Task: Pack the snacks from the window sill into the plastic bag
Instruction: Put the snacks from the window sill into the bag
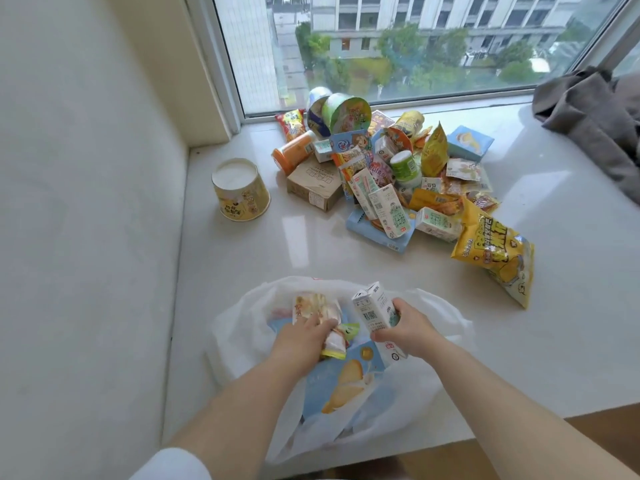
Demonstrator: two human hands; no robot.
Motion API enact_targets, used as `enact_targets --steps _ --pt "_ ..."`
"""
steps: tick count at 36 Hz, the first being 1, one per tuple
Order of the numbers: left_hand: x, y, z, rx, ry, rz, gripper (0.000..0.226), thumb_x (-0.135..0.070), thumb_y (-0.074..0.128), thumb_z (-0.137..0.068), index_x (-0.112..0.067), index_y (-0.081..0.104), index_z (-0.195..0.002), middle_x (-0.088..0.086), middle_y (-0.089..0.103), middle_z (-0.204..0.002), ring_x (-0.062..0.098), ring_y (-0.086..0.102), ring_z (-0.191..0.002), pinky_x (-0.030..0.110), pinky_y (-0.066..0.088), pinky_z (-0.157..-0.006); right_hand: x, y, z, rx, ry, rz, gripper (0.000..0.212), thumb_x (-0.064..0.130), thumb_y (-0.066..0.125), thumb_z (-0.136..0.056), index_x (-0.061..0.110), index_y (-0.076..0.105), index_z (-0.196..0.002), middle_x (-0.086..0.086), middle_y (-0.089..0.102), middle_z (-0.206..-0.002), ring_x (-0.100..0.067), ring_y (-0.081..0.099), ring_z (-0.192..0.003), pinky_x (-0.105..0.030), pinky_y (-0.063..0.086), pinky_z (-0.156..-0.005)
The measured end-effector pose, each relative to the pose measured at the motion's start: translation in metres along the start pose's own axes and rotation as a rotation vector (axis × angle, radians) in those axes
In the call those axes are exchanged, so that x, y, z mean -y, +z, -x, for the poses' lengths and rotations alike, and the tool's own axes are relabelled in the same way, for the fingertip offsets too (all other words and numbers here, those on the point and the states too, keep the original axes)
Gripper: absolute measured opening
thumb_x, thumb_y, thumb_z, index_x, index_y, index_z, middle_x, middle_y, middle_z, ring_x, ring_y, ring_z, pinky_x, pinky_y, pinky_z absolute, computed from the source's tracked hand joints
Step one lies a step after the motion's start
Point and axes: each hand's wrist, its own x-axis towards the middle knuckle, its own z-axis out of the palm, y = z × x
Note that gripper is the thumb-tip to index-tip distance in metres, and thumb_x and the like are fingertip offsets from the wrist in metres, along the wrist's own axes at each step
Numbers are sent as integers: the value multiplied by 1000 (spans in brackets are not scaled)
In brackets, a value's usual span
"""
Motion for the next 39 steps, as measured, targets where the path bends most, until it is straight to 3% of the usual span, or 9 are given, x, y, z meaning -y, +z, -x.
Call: enact_targets --steps 6,11,13,17,19,26,31,36,39 --pt "22 -3 5 188 -81 69 91 -60 58 -76 -30 10 -148 3 29 -149 25 32 -135 43 36 -104 17 5 1 33 -61 135 39 26 79 -64 24 49 -88 2 60 -90 -15 58 -78 -25 43 -55" --pt "42 -11 17 234 -155 -80 120 -64 69 -64 -33 -11 -148 10 8 -158 30 23 -141 45 24 -109 31 21 -1 30 -104 169 43 27 77 -65 22 52 -99 -1 60 -98 -19 57 -87 -31 48 -71" --pt "50 -14 25 230 -192 -184 118 -61 71 -66 -29 -5 -150 10 21 -154 29 32 -135 51 22 -107 36 28 -3 24 -125 190 45 29 76 -65 22 52 -102 0 59 -100 -19 56 -89 -33 48 -73" --pt "68 -20 43 269 -152 -435 75 -54 66 -74 -23 40 -137 3 56 -125 26 41 -122 67 4 -105 47 40 -6 30 -183 260 50 33 75 -66 22 50 -108 4 55 -104 -17 54 -92 -32 48 -74" --pt "76 -23 51 245 -150 -452 63 -60 60 -76 -23 53 -127 2 62 -115 25 42 -121 63 -10 -107 53 47 -7 36 -223 311 50 34 74 -65 21 50 -108 4 55 -105 -16 53 -92 -31 46 -72" --pt "99 -37 64 246 -91 -453 83 -84 34 -73 -18 69 -109 3 67 -103 23 41 -121 55 -23 -108 78 71 -6 54 -439 598 51 41 67 -70 24 48 -114 5 51 -110 -18 52 -98 -32 38 -77" --pt "120 -44 70 225 -154 -351 86 -69 10 -90 -8 66 -112 0 65 -113 16 34 -132 53 -24 -108 83 102 -4 57 -555 722 57 44 63 -74 25 46 -125 5 46 -127 -23 50 -108 -34 39 -84" --pt "122 -44 71 318 -143 -513 52 -53 39 -92 -17 63 -121 0 44 -143 24 3 -146 56 -26 -105 75 128 -6 277 -649 755 79 38 67 -80 27 23 -146 7 18 -154 -19 27 -137 -35 34 -105" --pt "119 -36 69 420 -126 -631 74 -63 62 -75 -17 53 -133 9 13 -157 30 -13 -144 59 -21 -107 75 133 -9 340 -595 732 84 39 62 -84 30 10 -149 7 17 -156 -19 27 -139 -36 34 -104"
